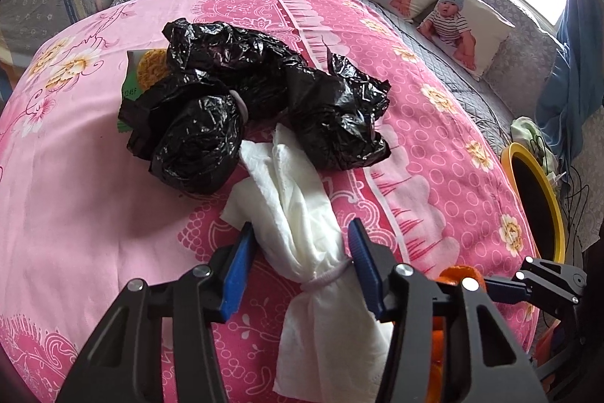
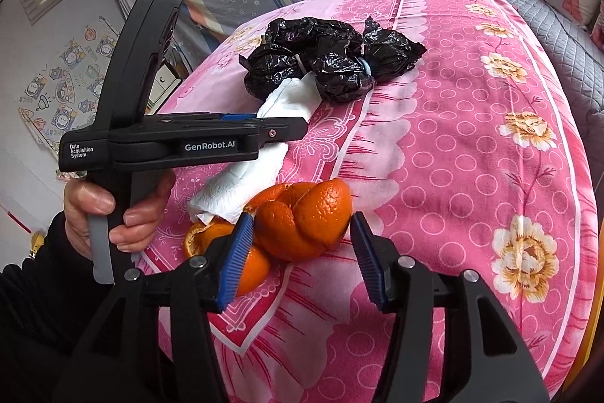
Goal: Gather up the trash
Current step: 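Close the left tool on the white tissue while the right tool grasps the orange peel, then carry the tissue and orange peel over the yellow-rimmed bin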
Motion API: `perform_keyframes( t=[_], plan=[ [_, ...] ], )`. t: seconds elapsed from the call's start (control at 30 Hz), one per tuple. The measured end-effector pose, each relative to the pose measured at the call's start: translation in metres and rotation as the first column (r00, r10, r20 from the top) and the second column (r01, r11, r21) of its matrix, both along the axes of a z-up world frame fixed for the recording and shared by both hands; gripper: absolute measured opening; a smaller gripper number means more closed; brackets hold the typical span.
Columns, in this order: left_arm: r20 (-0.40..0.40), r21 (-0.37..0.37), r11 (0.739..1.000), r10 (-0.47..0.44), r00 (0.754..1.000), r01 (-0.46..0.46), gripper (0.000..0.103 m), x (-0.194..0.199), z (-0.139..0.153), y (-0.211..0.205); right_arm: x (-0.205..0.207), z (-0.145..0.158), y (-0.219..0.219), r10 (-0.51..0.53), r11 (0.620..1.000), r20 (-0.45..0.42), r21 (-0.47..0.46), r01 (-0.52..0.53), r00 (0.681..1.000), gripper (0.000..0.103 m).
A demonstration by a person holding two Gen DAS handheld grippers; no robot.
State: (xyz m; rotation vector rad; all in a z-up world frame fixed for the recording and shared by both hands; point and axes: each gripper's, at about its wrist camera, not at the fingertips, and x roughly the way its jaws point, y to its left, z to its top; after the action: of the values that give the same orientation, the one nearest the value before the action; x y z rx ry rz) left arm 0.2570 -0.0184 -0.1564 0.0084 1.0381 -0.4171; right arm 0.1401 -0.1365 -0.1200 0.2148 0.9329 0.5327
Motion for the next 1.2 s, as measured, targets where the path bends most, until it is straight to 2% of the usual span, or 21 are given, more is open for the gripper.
perform_keyframes(
  t=[0.27, 0.43, 0.87, 1.2],
  plan=[
    [0.013, 0.002, 1.000, 0.002, 1.000, -0.002, 0.032, 0.000, 0.001, 0.001, 0.005, 0.000, 0.003, -0.006, 1.000, 0.007, -0.026, 0.006, 1.000, 0.041],
    [0.027, -0.004, 1.000, 0.004, 1.000, -0.004, 0.030, -0.004, 0.009, 0.003, 0.001, 0.004, 0.000, -0.024, 0.999, 0.030, -0.040, 0.026, 0.999, 0.035],
    [0.104, -0.027, 1.000, 0.002, 0.995, 0.001, 0.030, -0.023, 0.044, 0.007, -0.017, 0.030, -0.030, -0.107, 0.994, 0.097, -0.023, 0.109, 0.990, 0.034],
    [0.148, -0.028, 0.999, -0.027, 0.989, 0.031, 0.030, -0.036, 0.064, -0.010, -0.033, 0.038, -0.059, -0.186, 0.982, 0.120, -0.010, 0.189, 0.975, 0.034]
  ],
)
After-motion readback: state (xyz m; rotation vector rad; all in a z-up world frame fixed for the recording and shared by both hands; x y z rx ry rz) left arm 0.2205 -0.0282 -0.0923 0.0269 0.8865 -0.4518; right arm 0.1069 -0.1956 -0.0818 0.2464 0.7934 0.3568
